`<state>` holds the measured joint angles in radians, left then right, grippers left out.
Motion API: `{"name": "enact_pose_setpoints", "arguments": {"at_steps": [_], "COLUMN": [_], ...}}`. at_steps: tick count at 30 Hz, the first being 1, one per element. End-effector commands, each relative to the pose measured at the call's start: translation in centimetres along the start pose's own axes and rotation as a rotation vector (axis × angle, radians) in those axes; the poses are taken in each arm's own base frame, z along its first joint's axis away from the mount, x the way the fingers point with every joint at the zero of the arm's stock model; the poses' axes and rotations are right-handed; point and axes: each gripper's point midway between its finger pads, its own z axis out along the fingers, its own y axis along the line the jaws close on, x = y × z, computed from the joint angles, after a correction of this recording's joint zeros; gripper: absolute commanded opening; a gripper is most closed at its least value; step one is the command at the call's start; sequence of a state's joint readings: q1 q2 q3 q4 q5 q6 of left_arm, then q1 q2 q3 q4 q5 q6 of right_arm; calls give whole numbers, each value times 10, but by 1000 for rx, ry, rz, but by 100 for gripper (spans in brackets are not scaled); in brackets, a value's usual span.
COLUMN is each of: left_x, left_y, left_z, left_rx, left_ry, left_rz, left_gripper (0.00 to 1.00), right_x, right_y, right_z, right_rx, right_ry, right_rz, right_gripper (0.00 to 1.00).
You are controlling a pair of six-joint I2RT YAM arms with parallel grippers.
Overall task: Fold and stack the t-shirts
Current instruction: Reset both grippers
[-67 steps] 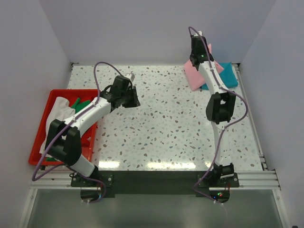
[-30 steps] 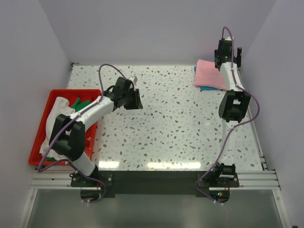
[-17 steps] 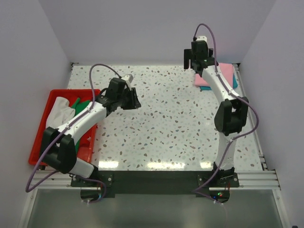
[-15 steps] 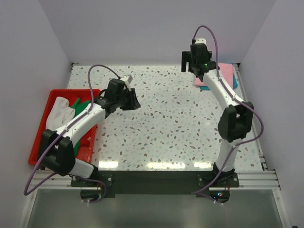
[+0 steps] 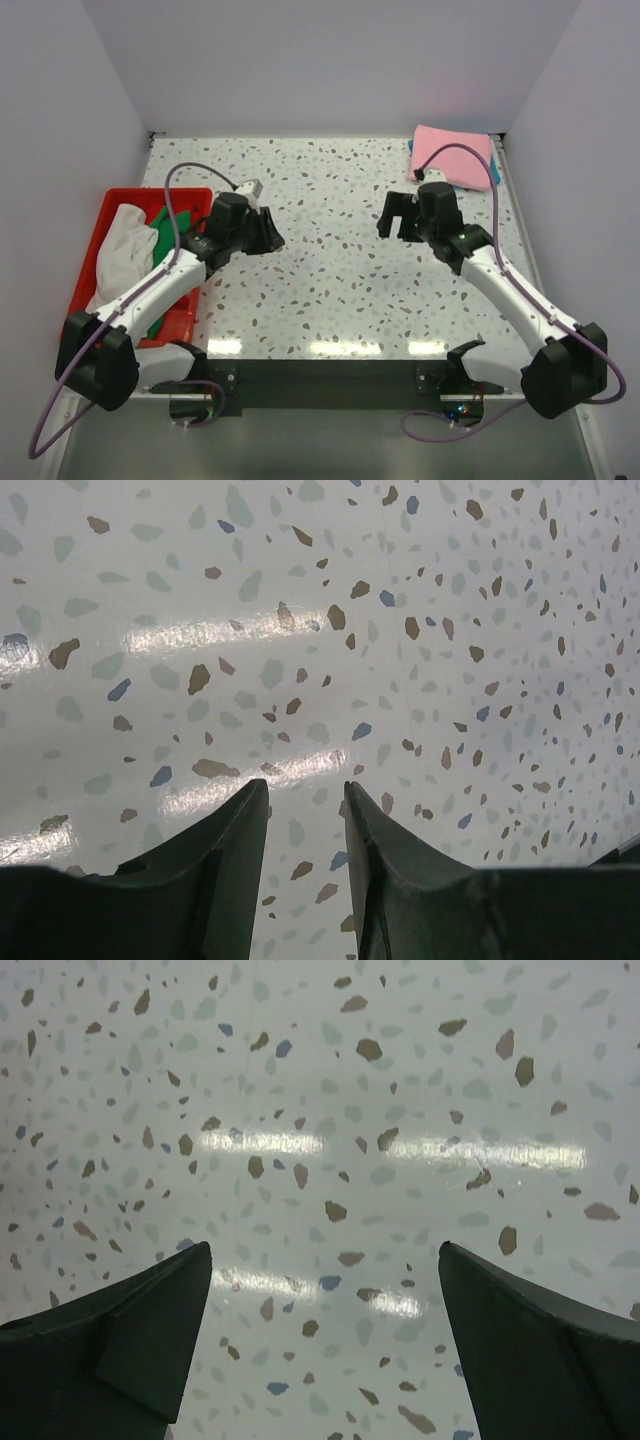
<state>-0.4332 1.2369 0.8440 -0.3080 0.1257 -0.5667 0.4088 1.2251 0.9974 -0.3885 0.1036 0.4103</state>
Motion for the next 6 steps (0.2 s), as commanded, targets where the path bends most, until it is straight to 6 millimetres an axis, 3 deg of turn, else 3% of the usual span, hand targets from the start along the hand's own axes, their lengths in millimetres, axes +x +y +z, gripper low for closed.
{"name": "enact_pose_setpoints", "arguments": {"at_steps": [1, 6], "left_x": [-11, -6], "left_y": [-2, 1], "left_z": [-7, -9], "left_rx": [19, 13], "left_ry": [-78, -83], "left_rz": [-23, -35], "left_gripper": [42, 42], "right_x": [9, 20], "right_y": [1, -13], "right_z": [-18, -30], "right_rx": [-43, -3], "right_ry": [-26, -50], "right_rz": [78, 79], "right_gripper": [99, 99]}}
